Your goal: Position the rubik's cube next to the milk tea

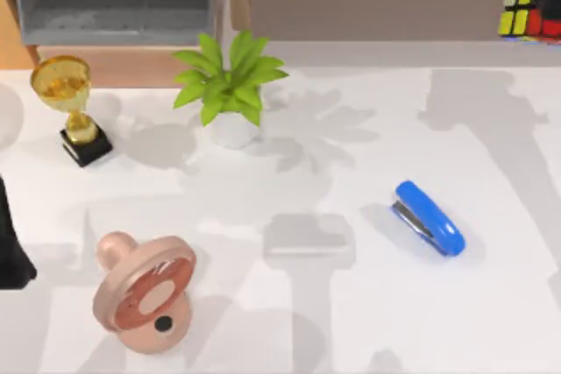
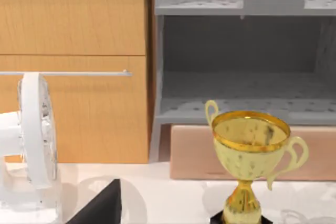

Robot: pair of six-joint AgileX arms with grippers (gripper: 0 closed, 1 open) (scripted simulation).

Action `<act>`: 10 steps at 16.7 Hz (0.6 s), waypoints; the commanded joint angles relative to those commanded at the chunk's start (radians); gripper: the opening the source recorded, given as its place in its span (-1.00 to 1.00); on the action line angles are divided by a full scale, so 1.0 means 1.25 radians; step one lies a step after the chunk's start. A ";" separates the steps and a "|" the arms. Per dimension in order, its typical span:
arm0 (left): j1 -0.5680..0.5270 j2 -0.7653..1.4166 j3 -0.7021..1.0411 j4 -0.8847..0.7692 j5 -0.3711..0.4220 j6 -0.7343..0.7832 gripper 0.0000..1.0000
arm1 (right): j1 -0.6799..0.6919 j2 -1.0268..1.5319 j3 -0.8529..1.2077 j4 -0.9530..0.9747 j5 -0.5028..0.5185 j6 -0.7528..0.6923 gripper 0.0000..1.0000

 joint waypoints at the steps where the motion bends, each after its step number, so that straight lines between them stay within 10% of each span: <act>1: 0.000 0.000 0.000 0.000 0.000 0.000 1.00 | 0.035 -0.018 -0.052 -0.055 0.007 0.023 -1.00; 10: 0.000 0.000 0.000 0.000 0.000 0.000 1.00 | 0.255 -0.121 -0.396 -0.391 0.055 0.186 -1.00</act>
